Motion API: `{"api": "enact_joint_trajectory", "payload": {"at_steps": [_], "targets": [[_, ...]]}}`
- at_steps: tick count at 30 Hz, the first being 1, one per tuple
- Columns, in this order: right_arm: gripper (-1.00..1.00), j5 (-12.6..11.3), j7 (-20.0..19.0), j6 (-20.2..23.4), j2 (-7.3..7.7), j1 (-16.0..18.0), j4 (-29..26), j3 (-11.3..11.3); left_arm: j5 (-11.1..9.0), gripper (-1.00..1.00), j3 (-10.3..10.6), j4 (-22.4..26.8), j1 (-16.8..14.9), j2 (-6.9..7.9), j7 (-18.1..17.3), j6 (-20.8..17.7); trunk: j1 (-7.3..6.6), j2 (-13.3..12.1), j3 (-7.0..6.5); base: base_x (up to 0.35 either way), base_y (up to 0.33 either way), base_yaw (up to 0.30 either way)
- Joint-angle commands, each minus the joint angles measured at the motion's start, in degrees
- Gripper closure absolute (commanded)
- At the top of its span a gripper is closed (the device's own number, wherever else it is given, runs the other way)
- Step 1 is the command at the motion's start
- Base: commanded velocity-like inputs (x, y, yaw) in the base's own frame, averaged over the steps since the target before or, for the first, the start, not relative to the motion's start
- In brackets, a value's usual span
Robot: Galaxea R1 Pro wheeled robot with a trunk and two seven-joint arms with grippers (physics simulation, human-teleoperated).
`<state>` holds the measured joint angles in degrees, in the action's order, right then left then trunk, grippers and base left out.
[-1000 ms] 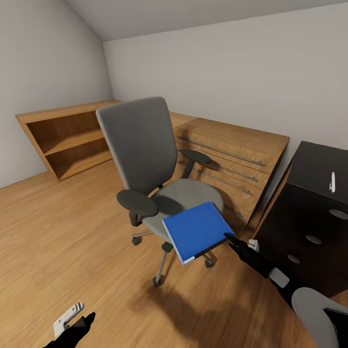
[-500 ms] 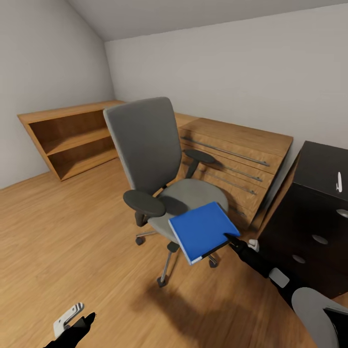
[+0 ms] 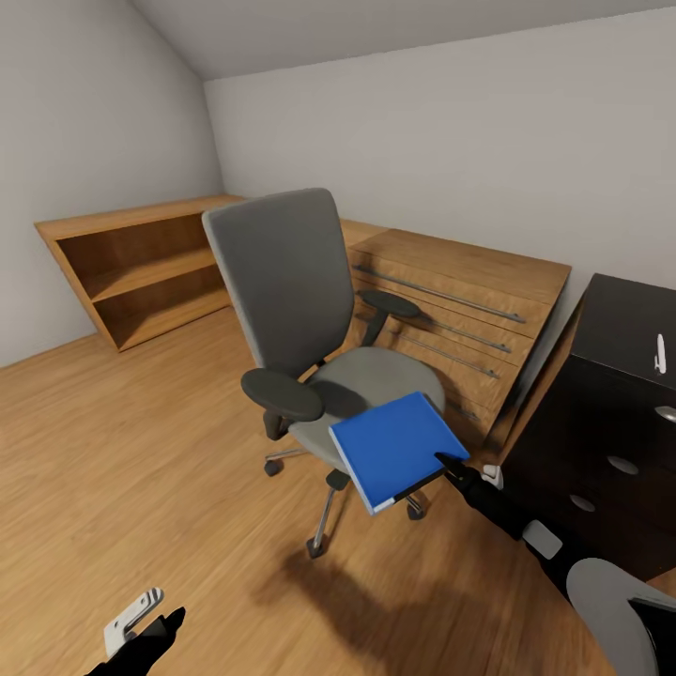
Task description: In the bedroom, organize the workspace by keeping the computer under the desk, ensuring the monitor is on the desk, placing the keyboard on the desk next to the monitor, placing the mouse on the desk next to the keyboard, moving the folder from the swivel chair onto the desk next to the mouse, stacking the notebook on top of the folder with the pen on top of the notebook, and positioning the swivel chair next to the desk.
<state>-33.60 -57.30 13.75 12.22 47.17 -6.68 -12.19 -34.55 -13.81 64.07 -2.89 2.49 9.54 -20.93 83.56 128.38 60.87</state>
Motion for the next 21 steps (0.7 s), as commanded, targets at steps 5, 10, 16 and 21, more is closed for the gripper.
{"api": "enact_joint_trajectory", "payload": {"at_steps": [5, 10, 16, 21], "targets": [[-1.0, 0.1, -0.2, 0.6, 0.0, 0.0, 0.0, -0.4, -0.6, -1.0, 0.0, 0.1, 0.0, 0.0, 0.4, -0.3, -0.01, 0.0, 0.05, 0.015, 0.0, 0.0], [-1.0, 0.1, -0.2, 0.6, 0.0, 0.0, 0.0, -0.4, -0.6, -1.0, 0.0, -0.4, 0.0, 0.04, 0.4, -0.2, -0.01, 0.0, 0.05, 0.159, 0.0, 0.0], [-1.0, 0.1, -0.1, 0.6, 0.0, 0.0, 0.0, -0.4, -0.6, -1.0, 0.1, -0.7, 0.0, 0.05, 0.4, -0.2, -0.01, 0.0, 0.05, 0.051, 0.0, 0.0], [-1.0, 0.1, -0.1, 0.6, -0.04, 0.0, 0.0, -0.4, -0.6, -1.0, 0.1, -0.8, 0.0, 0.06, 0.4, -0.2, -0.01, 0.0, 0.05, 0.009, 0.0, 0.0]]}}
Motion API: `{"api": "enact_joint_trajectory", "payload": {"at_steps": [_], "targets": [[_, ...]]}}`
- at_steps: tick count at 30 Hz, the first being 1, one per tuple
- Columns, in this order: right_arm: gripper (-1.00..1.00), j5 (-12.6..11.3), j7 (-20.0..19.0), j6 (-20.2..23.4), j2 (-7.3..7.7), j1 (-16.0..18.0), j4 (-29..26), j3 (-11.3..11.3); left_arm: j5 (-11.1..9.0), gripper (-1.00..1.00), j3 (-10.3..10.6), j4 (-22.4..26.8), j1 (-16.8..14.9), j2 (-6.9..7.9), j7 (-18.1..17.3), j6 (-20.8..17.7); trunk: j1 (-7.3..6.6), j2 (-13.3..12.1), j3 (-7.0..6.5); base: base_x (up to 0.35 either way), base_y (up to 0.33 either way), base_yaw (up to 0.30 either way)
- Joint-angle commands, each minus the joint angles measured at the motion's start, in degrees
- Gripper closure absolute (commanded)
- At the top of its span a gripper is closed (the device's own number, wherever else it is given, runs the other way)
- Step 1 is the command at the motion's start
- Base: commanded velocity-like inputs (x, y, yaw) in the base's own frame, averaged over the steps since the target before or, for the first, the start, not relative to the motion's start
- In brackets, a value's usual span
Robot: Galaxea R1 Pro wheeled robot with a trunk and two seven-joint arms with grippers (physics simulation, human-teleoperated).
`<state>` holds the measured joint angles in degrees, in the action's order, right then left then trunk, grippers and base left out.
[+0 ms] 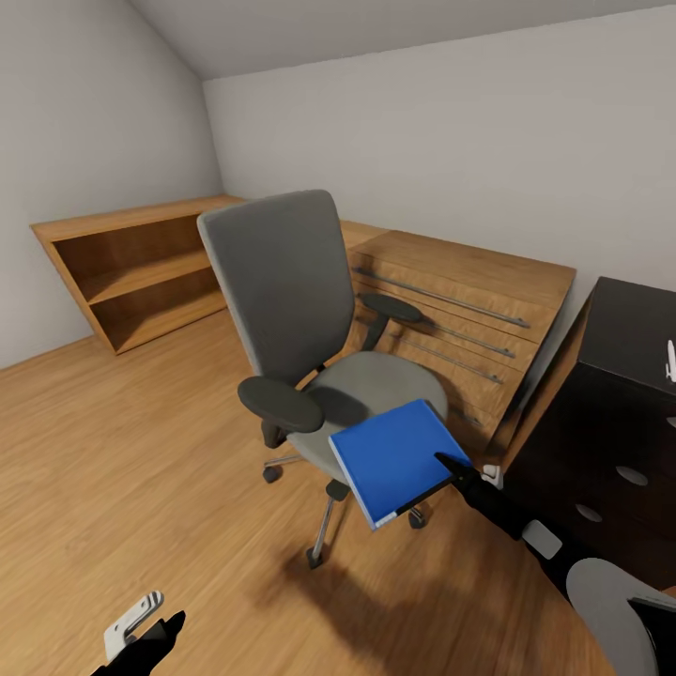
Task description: In the bedroom, organize the workspace by keeping the computer under the desk, ensuring the monitor is on the desk, placing the keyboard on the desk next to the monitor, placing the mouse on the desk next to the keyboard, moving the folder from the swivel chair onto the desk next to the mouse, stacking the notebook on top of the folder with the pen on top of the notebook, and positioning the swivel chair next to the desk.
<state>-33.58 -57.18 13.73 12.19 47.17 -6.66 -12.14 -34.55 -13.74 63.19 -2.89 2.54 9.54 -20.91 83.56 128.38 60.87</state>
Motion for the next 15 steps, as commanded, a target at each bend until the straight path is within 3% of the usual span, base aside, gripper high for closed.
{"api": "enact_joint_trajectory", "payload": {"at_steps": [1, 2, 15], "targets": [[-1.0, 0.1, -0.2, 0.6, -0.02, 0.0, 0.0, -0.5, -0.6, -1.0, 0.0, 0.1, 0.0, 0.01, 0.4, -0.3, -0.01, 0.0, 0.05, 0.003, 0.0, 0.0], [1.0, 0.1, -0.2, 0.6, -0.04, 0.0, 0.0, -0.5, -0.6, -1.0, 0.0, 0.1, 0.0, 0.01, 0.4, -0.3, -0.01, 0.0, 0.05, 0.002, 0.0, 0.0], [1.0, 0.1, 0.0, 0.7, -0.62, 0.0, 0.0, -0.5, -0.5, -1.0, 0.0, 0.1, 0.0, 0.01, 0.4, -0.3, -0.01, 0.0, 0.05, 0.0, 0.0, 0.0]]}}
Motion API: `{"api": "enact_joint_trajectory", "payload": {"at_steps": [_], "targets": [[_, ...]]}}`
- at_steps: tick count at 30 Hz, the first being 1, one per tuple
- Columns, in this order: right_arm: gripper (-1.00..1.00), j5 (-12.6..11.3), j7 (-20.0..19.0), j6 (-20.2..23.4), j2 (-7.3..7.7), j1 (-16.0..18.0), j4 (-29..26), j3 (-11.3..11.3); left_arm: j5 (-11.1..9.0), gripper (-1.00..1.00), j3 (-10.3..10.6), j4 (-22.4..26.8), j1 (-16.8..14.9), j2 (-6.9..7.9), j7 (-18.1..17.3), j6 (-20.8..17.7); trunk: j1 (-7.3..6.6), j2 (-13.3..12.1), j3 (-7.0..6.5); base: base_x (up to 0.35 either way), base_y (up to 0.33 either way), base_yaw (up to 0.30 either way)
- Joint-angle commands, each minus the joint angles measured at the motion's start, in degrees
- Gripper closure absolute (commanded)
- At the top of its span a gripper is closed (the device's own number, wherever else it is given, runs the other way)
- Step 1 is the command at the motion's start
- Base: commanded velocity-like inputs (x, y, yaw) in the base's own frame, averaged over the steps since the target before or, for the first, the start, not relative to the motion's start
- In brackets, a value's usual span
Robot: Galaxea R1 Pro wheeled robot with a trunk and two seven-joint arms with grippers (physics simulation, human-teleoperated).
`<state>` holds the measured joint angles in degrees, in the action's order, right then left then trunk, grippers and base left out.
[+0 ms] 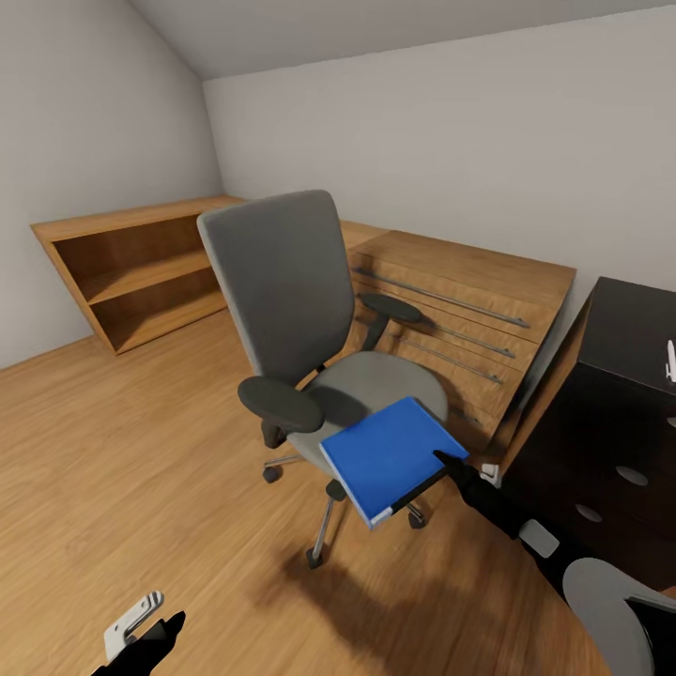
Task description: In the bedroom, organize the workspace by keeping the computer under the desk, ensuring the monitor is on the desk, placing the keyboard on the desk next to the monitor, placing the mouse on the desk next to the keyboard, moving the folder from the swivel chair onto the desk next to the mouse, stacking the notebook on top of the folder with the pen on top of the notebook, and positioning the swivel chair next to the desk.
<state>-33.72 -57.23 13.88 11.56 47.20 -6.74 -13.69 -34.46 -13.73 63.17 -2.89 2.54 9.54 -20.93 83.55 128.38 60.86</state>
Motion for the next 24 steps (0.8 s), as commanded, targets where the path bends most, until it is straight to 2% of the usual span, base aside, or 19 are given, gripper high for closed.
{"api": "enact_joint_trajectory", "payload": {"at_steps": [1, 24], "targets": [[1.0, 0.2, 0.0, 0.5, 0.02, 0.0, 0.1, 1.0, -0.6, -1.0, 0.0, 0.1, 0.0, 0.01, 0.4, -0.3, 0.0, 0.0, 0.06, 0.0, 0.0, 0.0], [1.0, 0.2, -0.1, 0.5, 0.03, 0.0, 0.8, 0.9, -0.6, -1.0, 0.0, 0.1, 0.0, 0.01, 0.4, -0.2, -4.84, -8.8, -3.89, 0.0, 0.0, 0.0]]}}
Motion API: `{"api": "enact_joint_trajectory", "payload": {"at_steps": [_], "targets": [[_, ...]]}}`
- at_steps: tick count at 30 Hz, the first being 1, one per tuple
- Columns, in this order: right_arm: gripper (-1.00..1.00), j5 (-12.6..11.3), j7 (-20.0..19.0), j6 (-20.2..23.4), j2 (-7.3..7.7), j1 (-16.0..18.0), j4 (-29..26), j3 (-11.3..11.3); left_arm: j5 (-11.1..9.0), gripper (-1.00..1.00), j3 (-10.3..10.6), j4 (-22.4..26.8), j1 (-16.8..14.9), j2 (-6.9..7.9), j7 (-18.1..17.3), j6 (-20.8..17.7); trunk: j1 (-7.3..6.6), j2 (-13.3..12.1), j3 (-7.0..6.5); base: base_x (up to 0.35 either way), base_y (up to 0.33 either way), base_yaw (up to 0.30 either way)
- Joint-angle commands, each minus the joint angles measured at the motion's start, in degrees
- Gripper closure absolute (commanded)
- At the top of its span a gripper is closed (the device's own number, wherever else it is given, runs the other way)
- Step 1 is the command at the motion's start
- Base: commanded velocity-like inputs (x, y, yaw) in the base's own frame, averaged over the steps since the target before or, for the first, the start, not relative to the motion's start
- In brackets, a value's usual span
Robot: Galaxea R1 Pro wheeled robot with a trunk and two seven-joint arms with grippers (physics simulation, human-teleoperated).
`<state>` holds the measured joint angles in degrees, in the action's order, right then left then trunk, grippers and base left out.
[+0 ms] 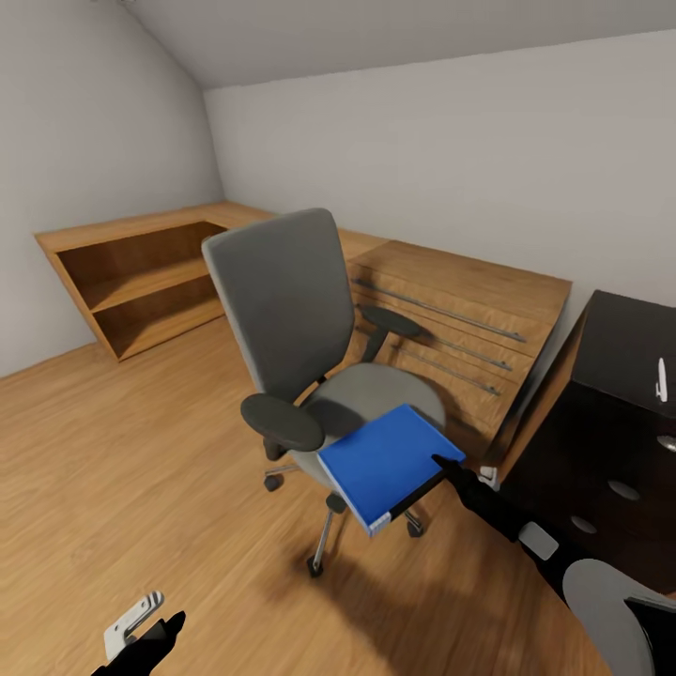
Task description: In the bedroom, organize the workspace by keeping the computer under the desk, ensuring the monitor is on the desk, placing the keyboard on the desk next to the monitor, placing the mouse on the desk next to the keyboard, moving the folder from the swivel chair onto the desk next to the mouse, stacking the notebook on top of the folder with the pen on top of the notebook, and positioning the swivel chair next to the desk.
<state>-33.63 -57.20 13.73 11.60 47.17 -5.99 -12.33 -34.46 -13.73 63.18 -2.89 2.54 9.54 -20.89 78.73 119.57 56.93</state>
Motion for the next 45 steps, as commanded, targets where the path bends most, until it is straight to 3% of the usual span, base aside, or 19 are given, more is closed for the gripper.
{"api": "enact_joint_trajectory", "payload": {"at_steps": [1, 14, 28, 45], "targets": [[1.0, 0.1, -0.2, 0.6, 0.0, 0.0, 0.0, -0.4, -0.6, -1.0, 0.0, 0.1, 0.0, 0.01, 0.4, -0.3, -0.23, -0.4, -0.14, 0.0, 0.0, 0.0], [1.0, 0.1, -0.2, 0.6, 0.0, 0.0, 0.0, -0.4, -0.6, -1.0, 0.0, 0.1, 0.0, 0.01, 0.4, -0.2, -3.09, -5.6, -2.47, 0.0, 0.0, 0.0], [1.0, 0.1, -0.2, 0.6, 0.0, 0.0, 0.0, -0.4, -0.7, -1.0, -0.1, 0.0, 0.0, 0.01, 0.4, -0.2, -3.09, -5.6, -2.47, -0.014, 0.0, 0.0], [1.0, 0.1, -0.2, 0.6, 0.08, 0.0, 0.0, -0.4, -0.6, -1.0, -0.1, -0.2, 0.0, 0.01, 0.4, -0.2, -3.09, -5.6, -2.47, -0.267, -0.086, 0.0]]}}
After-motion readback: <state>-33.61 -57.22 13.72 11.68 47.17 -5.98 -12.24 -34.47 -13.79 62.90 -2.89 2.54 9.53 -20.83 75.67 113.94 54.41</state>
